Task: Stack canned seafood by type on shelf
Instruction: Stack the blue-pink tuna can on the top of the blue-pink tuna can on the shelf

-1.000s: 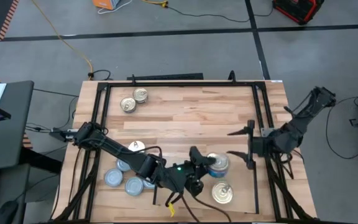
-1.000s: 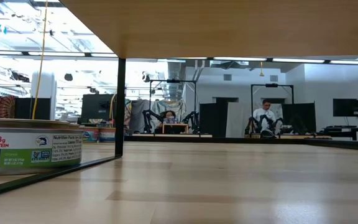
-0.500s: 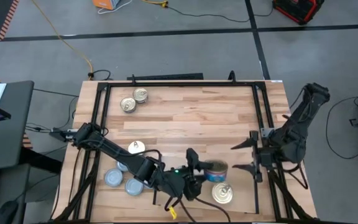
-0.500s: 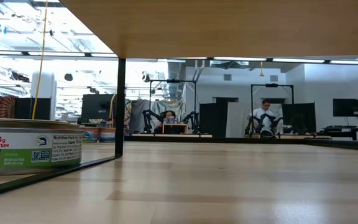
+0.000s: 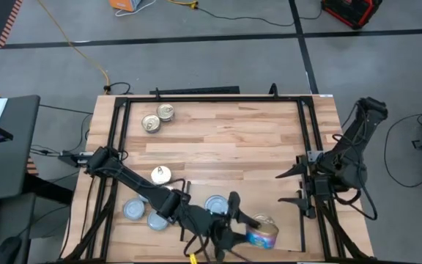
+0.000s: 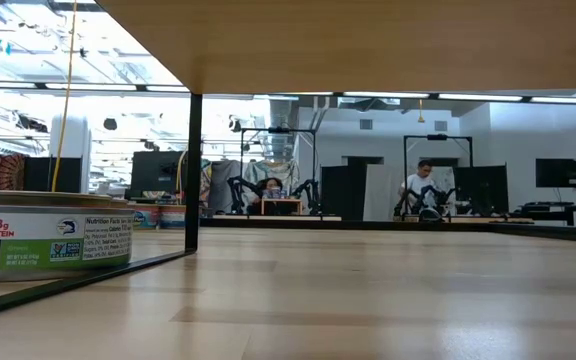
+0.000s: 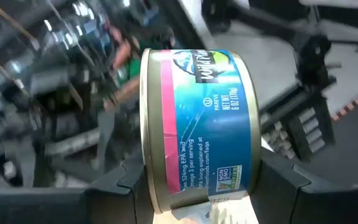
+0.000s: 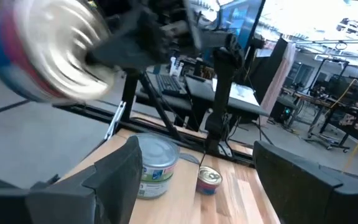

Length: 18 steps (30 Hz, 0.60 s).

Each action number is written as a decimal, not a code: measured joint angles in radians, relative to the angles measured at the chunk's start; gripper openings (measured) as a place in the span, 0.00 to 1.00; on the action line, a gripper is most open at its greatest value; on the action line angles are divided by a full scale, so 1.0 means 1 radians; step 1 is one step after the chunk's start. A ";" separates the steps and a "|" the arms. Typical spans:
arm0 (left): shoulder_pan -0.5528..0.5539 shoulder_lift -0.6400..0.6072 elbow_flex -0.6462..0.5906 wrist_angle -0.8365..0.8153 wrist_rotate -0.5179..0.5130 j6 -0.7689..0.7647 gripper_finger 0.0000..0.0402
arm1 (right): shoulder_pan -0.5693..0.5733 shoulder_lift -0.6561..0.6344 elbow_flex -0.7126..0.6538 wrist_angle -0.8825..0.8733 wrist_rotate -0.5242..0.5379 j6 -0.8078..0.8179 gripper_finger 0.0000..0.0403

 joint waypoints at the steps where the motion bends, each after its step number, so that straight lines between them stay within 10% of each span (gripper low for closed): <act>1: -0.004 0.010 0.000 0.015 0.000 0.038 0.47 | -0.005 0.000 0.000 0.001 0.000 0.005 0.82; 9: -0.005 0.120 -0.003 0.024 -0.185 0.346 0.47 | -0.065 -0.010 0.000 0.007 0.055 0.023 0.82; 18: -0.032 0.110 0.038 -0.049 -0.262 0.357 0.47 | -0.109 -0.010 0.000 0.007 0.056 0.033 0.82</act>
